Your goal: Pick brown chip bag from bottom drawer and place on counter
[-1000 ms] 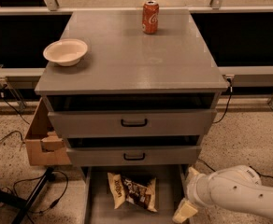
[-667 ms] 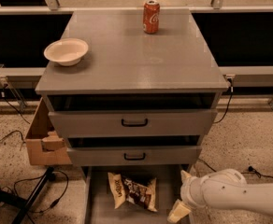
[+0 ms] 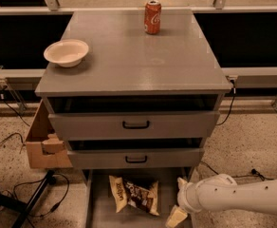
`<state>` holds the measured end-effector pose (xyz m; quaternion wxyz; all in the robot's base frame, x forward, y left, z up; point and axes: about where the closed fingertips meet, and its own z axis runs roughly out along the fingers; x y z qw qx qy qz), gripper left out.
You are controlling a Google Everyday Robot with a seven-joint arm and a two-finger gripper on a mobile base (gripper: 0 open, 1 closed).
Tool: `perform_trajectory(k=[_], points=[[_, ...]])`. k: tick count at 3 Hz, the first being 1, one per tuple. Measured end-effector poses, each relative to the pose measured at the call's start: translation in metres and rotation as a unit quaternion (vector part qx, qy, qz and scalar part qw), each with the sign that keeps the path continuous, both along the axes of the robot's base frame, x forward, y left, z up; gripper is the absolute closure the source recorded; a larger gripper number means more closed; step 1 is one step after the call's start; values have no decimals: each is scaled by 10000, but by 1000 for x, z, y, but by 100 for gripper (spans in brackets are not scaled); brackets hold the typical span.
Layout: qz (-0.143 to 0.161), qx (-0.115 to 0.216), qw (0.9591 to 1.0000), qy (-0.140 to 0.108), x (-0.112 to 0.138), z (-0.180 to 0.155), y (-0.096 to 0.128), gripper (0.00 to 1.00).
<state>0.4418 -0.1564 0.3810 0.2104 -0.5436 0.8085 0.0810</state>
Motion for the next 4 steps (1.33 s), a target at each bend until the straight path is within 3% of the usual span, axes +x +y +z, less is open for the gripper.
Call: perform_trajectory(k=[1, 2, 3, 4], points=[[76, 198, 9998, 19, 2, -22, 14, 0], [376, 673, 9970, -72, 23, -61, 53, 0], [614, 1164, 9913, 46, 35, -97, 86, 0], [970, 1570, 9825, 244, 41, -143, 117, 0]])
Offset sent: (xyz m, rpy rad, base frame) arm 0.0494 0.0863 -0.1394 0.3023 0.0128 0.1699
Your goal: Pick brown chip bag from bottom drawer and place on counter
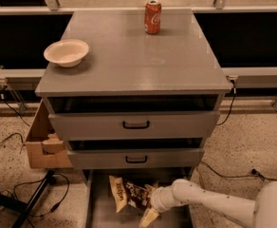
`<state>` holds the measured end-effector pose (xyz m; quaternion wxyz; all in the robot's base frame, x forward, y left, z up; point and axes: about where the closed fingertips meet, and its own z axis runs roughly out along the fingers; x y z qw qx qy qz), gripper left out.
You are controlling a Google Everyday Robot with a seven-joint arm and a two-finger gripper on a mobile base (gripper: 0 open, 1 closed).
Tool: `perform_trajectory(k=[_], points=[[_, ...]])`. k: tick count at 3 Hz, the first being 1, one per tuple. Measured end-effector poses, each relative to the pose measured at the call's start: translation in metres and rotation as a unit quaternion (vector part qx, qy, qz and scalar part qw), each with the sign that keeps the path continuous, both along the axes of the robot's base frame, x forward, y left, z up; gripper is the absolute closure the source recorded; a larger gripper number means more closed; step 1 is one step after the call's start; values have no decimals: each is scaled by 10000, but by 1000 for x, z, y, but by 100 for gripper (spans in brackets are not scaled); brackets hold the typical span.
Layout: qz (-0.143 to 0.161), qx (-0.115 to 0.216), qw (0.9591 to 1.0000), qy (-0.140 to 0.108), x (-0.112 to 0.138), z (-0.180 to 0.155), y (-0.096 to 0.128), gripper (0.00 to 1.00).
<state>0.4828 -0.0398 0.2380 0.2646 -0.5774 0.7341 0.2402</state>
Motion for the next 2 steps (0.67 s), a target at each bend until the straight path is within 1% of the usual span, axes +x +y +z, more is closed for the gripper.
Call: perform_trajectory(k=[1, 2], points=[[214, 243, 9995, -64, 25, -34, 18, 0], [191, 381, 9988, -254, 62, -50, 24, 0]])
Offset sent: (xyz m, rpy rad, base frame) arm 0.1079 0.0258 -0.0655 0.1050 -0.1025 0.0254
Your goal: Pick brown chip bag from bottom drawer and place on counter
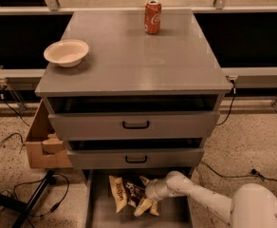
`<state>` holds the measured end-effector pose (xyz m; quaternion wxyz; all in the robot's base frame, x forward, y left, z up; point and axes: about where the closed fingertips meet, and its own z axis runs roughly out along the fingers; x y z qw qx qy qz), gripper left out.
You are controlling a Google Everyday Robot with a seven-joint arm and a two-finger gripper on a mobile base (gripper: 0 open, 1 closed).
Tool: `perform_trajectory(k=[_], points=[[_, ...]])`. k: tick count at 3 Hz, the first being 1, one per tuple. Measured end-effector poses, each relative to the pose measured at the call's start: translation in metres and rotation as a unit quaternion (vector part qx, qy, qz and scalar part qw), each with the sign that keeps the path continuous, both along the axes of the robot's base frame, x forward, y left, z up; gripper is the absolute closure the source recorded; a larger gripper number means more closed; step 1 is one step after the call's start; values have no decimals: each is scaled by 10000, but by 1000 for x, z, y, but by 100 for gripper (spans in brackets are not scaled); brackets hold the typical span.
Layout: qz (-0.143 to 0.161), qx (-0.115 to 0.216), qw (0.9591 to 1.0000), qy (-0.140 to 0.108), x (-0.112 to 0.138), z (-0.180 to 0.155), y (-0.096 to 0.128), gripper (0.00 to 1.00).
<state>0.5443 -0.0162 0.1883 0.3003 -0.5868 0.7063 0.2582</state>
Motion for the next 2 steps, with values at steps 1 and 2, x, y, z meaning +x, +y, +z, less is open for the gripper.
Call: perform_trajectory(k=[1, 2], points=[[16, 22, 9999, -159, 23, -3, 7, 16], [6, 48, 9999, -132, 26, -13, 16, 39]])
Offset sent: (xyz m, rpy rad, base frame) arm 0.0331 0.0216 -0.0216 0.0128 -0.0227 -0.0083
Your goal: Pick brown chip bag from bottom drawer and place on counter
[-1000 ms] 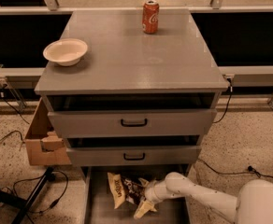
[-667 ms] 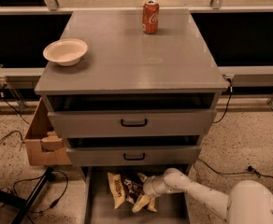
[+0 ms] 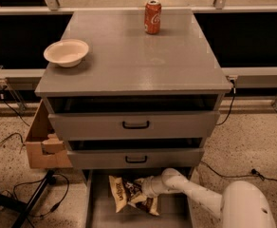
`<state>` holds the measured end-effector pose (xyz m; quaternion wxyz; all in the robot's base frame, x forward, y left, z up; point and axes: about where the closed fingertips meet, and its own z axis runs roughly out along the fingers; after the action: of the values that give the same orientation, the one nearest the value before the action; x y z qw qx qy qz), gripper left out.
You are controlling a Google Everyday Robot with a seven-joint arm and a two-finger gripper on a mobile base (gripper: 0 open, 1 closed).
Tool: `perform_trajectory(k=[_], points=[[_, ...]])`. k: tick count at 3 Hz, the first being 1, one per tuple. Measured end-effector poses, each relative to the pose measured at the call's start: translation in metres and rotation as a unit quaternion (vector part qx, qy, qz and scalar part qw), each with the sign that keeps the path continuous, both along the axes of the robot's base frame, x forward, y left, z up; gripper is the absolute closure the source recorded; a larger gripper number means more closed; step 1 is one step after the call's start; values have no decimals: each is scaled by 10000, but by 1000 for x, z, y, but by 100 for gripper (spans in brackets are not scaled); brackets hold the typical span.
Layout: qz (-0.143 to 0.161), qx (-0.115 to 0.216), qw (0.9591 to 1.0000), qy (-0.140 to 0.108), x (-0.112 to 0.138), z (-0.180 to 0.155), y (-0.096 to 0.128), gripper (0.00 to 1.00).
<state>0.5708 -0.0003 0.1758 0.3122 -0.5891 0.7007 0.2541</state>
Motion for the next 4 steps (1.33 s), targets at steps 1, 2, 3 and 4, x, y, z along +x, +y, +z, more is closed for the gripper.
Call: perform_trajectory(k=[1, 2, 3, 4], points=[[13, 5, 10000, 10, -1, -1, 2, 63], [27, 12, 10000, 22, -3, -2, 4, 86], [99, -28, 9999, -43, -11, 12, 6, 100], [6, -357, 9989, -304, -15, 67, -21, 100]])
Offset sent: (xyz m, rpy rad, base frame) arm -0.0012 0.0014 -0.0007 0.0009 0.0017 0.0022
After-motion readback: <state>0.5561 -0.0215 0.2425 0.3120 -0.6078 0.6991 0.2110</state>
